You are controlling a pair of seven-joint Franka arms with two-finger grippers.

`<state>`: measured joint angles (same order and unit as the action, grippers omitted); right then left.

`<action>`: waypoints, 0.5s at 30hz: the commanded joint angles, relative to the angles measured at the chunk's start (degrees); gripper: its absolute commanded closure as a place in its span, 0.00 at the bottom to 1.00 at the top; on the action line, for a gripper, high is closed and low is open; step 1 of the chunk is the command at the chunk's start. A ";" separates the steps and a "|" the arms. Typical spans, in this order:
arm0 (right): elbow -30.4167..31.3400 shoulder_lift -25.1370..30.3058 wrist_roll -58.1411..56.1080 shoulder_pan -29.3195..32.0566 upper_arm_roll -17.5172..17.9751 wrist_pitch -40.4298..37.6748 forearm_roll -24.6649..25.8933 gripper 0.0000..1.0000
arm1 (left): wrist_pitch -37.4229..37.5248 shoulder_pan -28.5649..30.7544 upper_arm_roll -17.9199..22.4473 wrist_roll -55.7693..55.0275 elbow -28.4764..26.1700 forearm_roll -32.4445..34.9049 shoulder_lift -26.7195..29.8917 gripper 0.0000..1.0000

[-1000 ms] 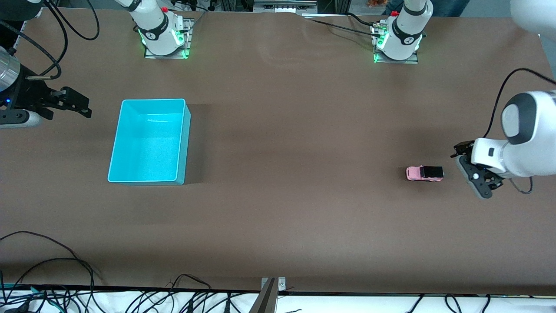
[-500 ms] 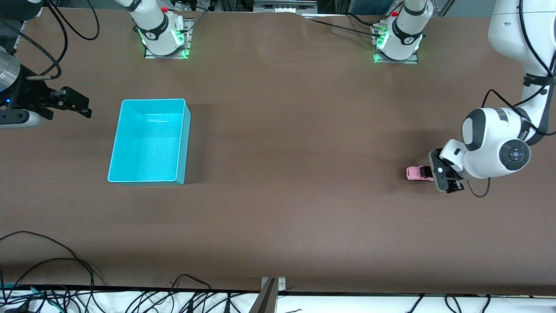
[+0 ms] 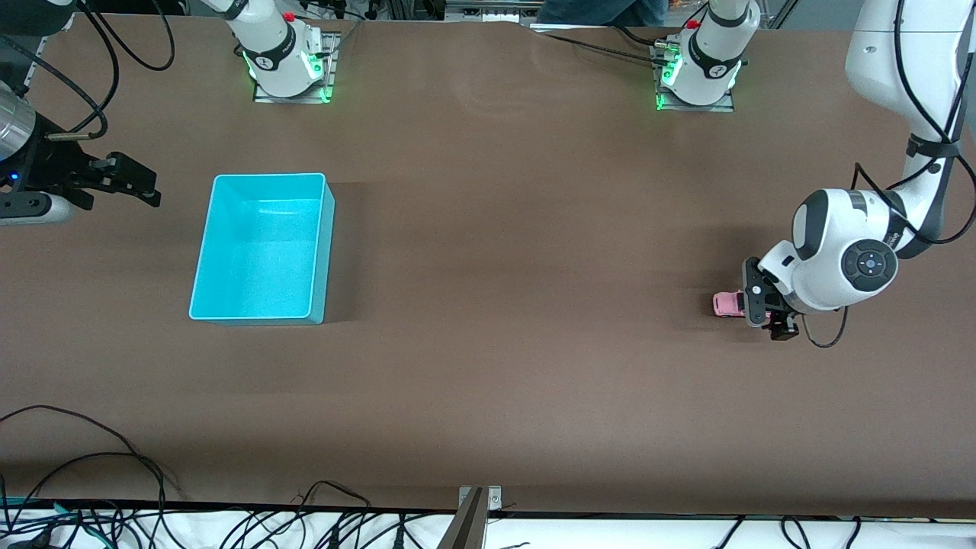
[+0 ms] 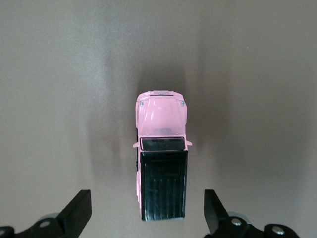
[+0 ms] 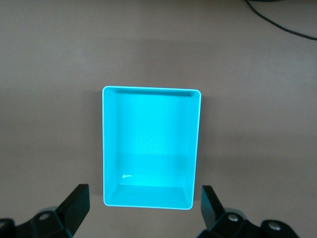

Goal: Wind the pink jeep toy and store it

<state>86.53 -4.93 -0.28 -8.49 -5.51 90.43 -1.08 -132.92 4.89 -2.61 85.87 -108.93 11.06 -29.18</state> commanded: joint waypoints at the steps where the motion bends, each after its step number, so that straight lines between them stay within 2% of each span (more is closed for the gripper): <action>1: -1.19 -0.08 -0.51 0.14 -0.03 -1.31 0.90 0.00 | -4.45 0.48 0.06 1.23 -3.39 1.42 0.01 0.00; 7: -1.19 -0.08 -0.51 -0.03 -0.03 -1.31 0.90 0.00 | -5.33 0.30 0.06 1.23 -3.39 1.42 -0.43 0.02; 11: -1.19 -0.08 -0.51 -0.03 -0.03 -1.31 0.90 0.00 | -5.34 0.21 0.06 1.23 -3.57 1.42 -0.61 0.17; 15: -1.19 -0.08 -0.51 -0.03 -0.03 -1.31 0.90 0.00 | -5.34 0.12 0.06 1.23 -3.48 1.51 -1.40 0.46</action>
<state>86.53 -4.93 -0.28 -8.48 -5.53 90.43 -1.08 -137.35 4.96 -2.53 86.25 -112.10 11.07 -29.99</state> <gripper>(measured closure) 0.000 0.181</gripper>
